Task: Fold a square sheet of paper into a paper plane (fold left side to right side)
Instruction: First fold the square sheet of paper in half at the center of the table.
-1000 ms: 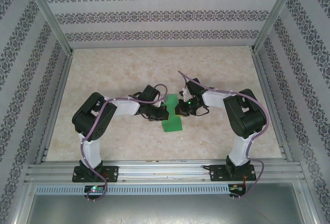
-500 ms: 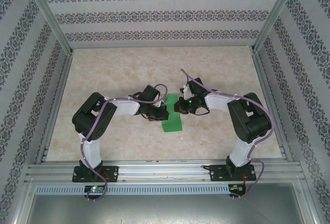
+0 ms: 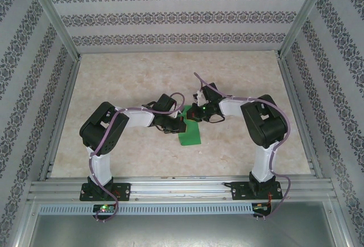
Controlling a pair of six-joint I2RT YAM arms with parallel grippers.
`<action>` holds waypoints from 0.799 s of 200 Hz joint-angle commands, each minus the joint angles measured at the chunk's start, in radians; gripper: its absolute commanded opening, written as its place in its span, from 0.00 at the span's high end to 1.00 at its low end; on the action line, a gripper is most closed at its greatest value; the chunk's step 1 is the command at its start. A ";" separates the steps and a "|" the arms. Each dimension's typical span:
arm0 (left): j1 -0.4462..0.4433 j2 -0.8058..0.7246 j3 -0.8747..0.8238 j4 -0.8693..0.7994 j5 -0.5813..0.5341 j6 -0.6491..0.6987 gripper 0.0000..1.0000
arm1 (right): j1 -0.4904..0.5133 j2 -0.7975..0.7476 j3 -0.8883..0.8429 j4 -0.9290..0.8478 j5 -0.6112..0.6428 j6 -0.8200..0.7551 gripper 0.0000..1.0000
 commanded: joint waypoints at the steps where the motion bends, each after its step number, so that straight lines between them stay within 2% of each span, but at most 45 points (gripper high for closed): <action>1: -0.012 0.038 -0.035 -0.088 -0.031 0.011 1.00 | 0.010 0.026 0.022 -0.063 0.069 -0.010 1.00; 51: -0.015 -0.025 -0.133 -0.047 0.002 -0.028 1.00 | -0.016 0.054 0.007 -0.127 0.159 -0.009 1.00; 160: -0.075 -0.184 -0.344 -0.052 0.000 -0.080 1.00 | -0.027 0.085 0.025 -0.174 0.182 -0.035 1.00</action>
